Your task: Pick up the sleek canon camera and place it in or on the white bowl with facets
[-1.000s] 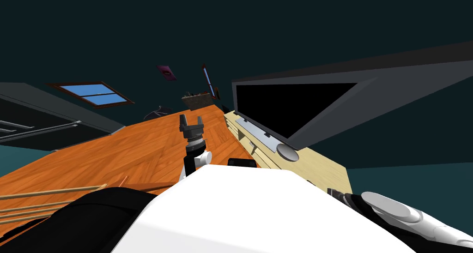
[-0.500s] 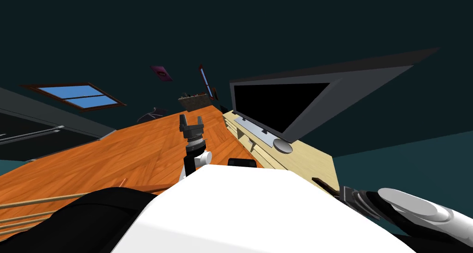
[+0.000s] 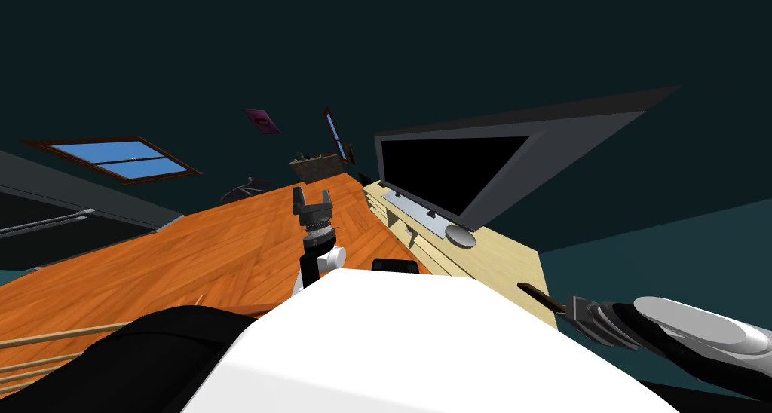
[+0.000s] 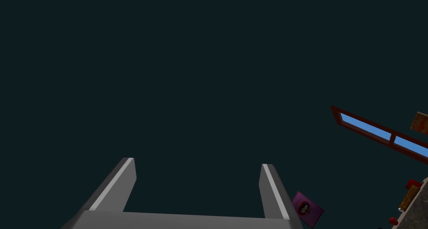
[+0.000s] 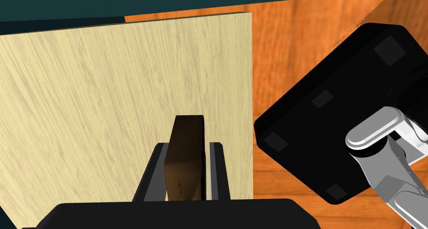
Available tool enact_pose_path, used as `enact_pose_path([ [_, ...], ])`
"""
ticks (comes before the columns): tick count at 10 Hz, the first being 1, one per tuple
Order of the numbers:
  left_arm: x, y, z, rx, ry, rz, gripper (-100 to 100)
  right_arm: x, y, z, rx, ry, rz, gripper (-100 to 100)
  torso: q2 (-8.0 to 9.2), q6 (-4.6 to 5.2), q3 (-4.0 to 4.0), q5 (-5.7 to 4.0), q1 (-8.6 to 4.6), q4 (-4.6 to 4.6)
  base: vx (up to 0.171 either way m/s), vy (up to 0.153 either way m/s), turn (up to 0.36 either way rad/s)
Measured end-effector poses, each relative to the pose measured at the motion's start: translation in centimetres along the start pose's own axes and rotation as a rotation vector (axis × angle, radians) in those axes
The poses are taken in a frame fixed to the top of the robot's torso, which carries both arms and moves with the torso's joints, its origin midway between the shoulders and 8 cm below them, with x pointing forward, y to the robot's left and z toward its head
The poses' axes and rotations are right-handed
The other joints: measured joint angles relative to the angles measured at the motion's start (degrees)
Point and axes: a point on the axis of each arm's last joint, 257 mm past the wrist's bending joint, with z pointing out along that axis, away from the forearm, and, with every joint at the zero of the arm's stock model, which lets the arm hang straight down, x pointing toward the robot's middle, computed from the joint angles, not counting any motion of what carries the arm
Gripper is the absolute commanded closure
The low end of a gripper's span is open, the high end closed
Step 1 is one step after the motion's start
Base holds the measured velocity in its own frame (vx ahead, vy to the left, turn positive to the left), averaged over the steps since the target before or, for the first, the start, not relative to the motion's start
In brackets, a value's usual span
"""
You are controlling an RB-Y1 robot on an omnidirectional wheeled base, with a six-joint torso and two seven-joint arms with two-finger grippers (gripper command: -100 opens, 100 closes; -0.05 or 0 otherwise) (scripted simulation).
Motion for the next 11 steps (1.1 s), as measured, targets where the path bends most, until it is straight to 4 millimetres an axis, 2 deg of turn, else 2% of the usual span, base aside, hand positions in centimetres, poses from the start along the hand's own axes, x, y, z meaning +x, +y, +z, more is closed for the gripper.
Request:
enact_pose_path([
  [2, 0.0, 0.0, 0.0, 0.000, 0.000, 0.000, 0, -0.8, -1.2, -1.6, 0.008, -0.010, -0.003, 100, -0.34, -0.13, -0.19, 0.03, 0.19, -0.06, 0.108, 0.052, 0.049],
  [4, 0.0, 0.0, 0.0, 0.000, 0.000, 0.000, 0, -2.1, -2.0, -2.0, 0.009, -0.029, -0.005, 100, -0.56, -0.18, -0.33, -0.02, 0.16, -0.12, 0.146, 0.067, 0.062],
  [6, 0.0, 0.0, 0.0, 0.000, 0.000, 0.000, 0, -4.1, -2.7, -2.9, 0.001, -0.063, -0.007, 100, -0.77, -0.24, -0.45, -0.01, 0.30, -0.17, 0.175, 0.080, 0.056],
  [9, 0.0, 0.0, 0.0, 0.000, 0.000, 0.000, 0, -8.5, -3.0, -4.5, -0.029, -0.126, -0.023, 100, -0.92, -0.37, -0.54, -0.02, 0.34, -0.20, 0.181, 0.076, 0.054],
  [11, 0.0, 0.0, 0.0, 0.000, 0.000, 0.000, 0, -9.6, -2.7, -4.5, -0.054, -0.148, -0.025, 100, -1.08, -0.97, -0.56, -0.11, 0.25, -0.05, 0.094, 0.042, 0.018],
])
